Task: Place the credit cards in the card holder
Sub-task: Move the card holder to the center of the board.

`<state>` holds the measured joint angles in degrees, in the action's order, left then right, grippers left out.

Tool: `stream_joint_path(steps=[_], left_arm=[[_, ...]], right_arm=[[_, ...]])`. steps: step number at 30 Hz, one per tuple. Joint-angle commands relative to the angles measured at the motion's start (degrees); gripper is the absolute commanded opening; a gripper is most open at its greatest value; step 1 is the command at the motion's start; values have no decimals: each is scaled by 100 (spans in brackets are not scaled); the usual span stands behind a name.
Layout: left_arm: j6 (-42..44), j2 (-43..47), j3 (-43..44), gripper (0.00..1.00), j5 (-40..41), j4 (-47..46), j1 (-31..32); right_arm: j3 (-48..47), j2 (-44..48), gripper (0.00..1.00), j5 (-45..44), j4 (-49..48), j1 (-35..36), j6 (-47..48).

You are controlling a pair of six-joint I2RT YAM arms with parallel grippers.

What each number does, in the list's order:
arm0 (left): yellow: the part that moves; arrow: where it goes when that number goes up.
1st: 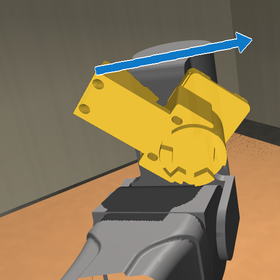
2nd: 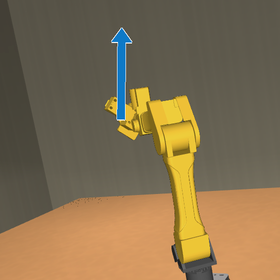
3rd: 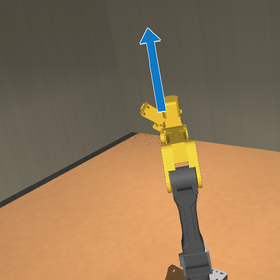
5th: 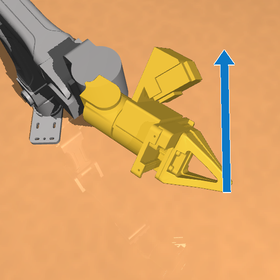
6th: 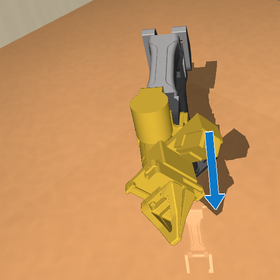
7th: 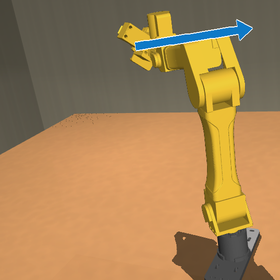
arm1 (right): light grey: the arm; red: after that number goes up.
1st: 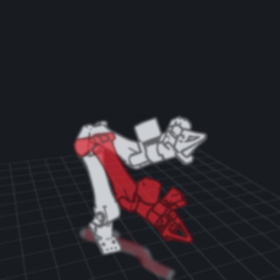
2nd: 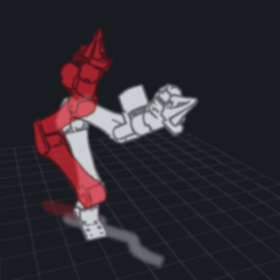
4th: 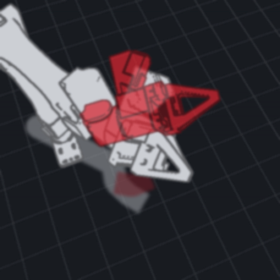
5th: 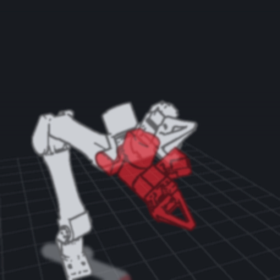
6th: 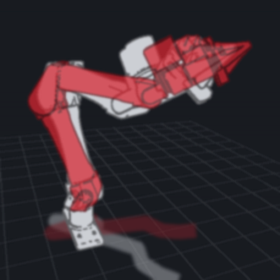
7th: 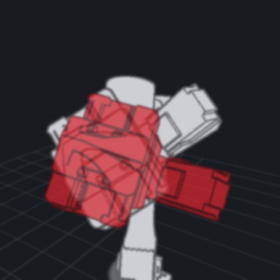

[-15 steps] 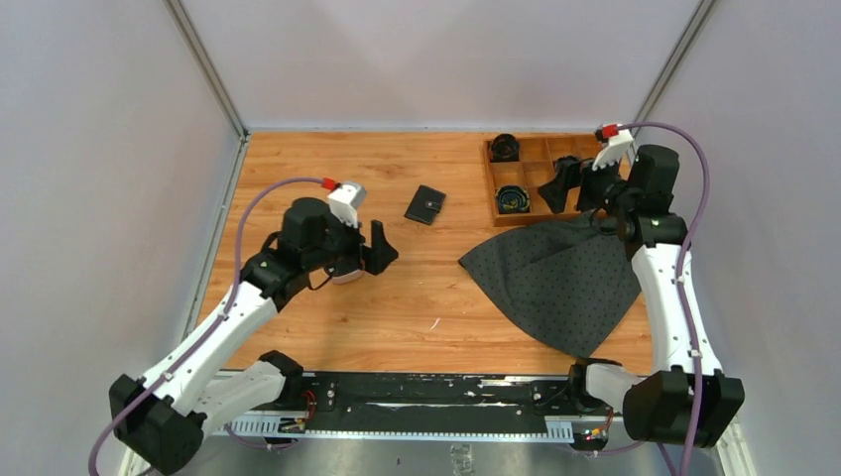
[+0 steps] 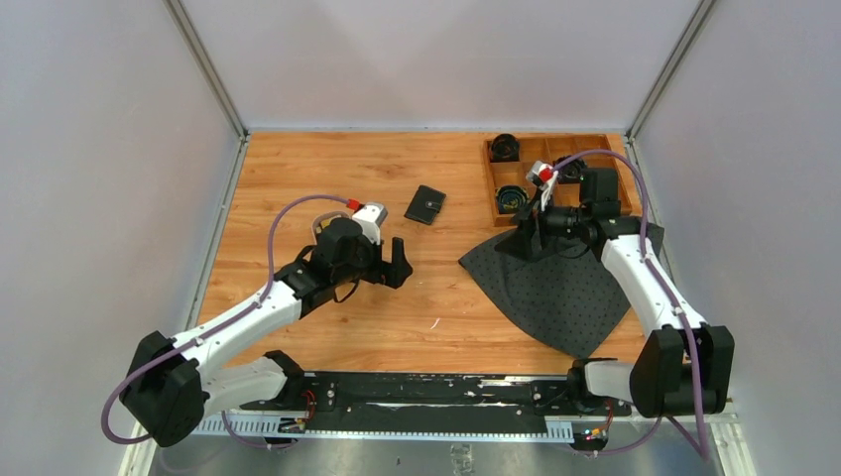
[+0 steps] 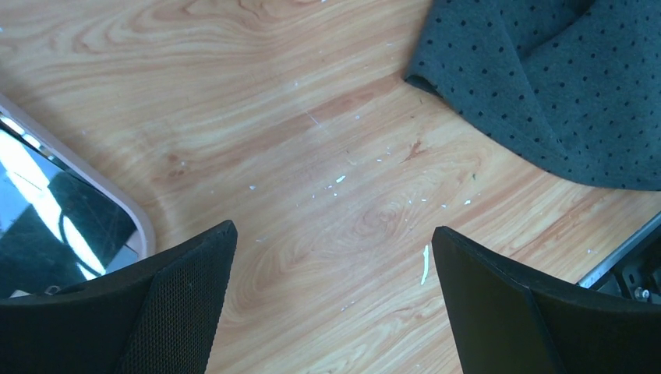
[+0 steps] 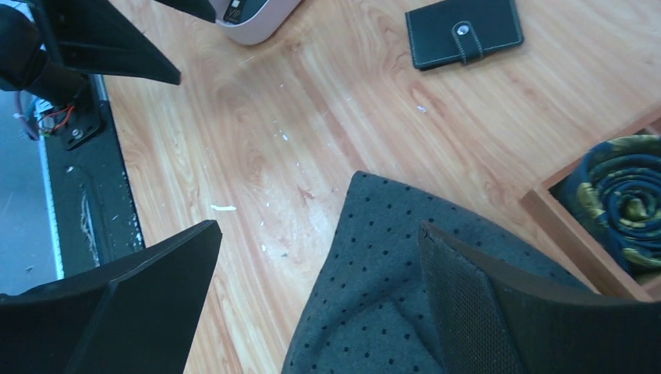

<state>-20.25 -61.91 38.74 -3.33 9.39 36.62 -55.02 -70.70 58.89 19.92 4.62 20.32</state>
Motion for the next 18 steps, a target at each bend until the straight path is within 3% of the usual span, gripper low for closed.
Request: stream_joint_path(steps=[1,11,18], left_arm=[[-475,0,-351,100,104,-912,38],[-143,-389,301,95,615,-186,-417],[489,-810,1008,93,1764,892,-515]], right_arm=[[79,-47,100,430,38,47,162],[228,166,100,195,93,48,574],[143,173,100,123,364,48,800]])
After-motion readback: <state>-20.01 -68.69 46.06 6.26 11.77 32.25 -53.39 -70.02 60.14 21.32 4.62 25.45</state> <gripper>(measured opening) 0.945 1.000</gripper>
